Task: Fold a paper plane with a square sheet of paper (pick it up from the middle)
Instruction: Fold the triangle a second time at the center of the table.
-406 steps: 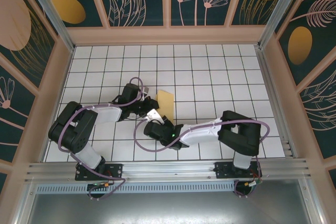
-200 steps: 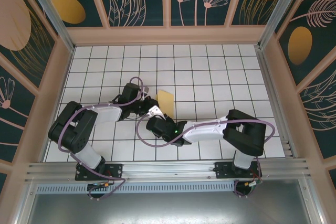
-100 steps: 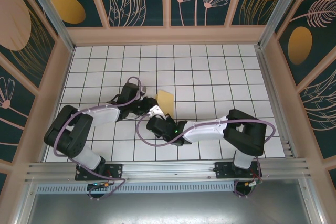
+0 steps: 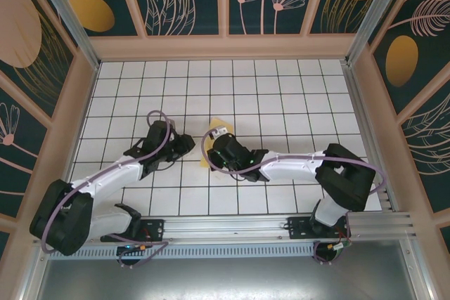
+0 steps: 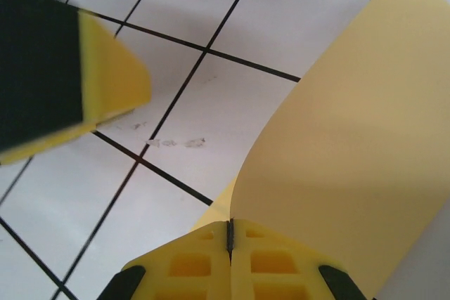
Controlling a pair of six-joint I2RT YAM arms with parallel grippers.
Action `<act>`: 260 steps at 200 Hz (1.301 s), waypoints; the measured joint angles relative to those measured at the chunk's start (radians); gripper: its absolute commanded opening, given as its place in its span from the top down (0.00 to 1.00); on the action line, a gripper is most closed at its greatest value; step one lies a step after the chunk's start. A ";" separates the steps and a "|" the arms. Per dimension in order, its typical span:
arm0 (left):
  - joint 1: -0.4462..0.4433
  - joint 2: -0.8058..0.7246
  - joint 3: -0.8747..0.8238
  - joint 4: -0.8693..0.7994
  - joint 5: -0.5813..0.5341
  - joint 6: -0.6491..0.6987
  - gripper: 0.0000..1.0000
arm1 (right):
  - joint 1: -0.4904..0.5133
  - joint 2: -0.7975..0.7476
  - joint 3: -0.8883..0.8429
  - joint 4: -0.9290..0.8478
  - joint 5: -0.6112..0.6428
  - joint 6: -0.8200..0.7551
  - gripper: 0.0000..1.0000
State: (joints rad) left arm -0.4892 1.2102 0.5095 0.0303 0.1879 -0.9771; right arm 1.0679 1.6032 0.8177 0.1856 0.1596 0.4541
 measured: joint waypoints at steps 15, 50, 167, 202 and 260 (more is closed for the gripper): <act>0.000 -0.017 -0.040 0.022 0.032 -0.006 0.74 | -0.021 -0.009 -0.023 0.023 -0.050 0.034 1.00; -0.003 0.001 -0.069 0.063 0.102 -0.008 0.77 | -0.089 -0.029 -0.099 0.099 -0.178 0.111 1.00; -0.094 0.172 -0.032 0.192 0.174 -0.024 0.82 | -0.157 -0.030 -0.192 0.266 -0.365 0.237 1.00; -0.100 0.200 -0.032 0.245 0.182 -0.059 0.83 | -0.159 -0.030 -0.212 0.293 -0.367 0.267 1.00; -0.106 0.262 -0.032 0.273 0.195 -0.080 0.85 | -0.159 -0.030 -0.212 0.312 -0.371 0.286 1.00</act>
State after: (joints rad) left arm -0.5953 1.4723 0.4770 0.3031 0.3824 -1.0569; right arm 0.9092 1.5734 0.6056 0.4980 -0.2115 0.7399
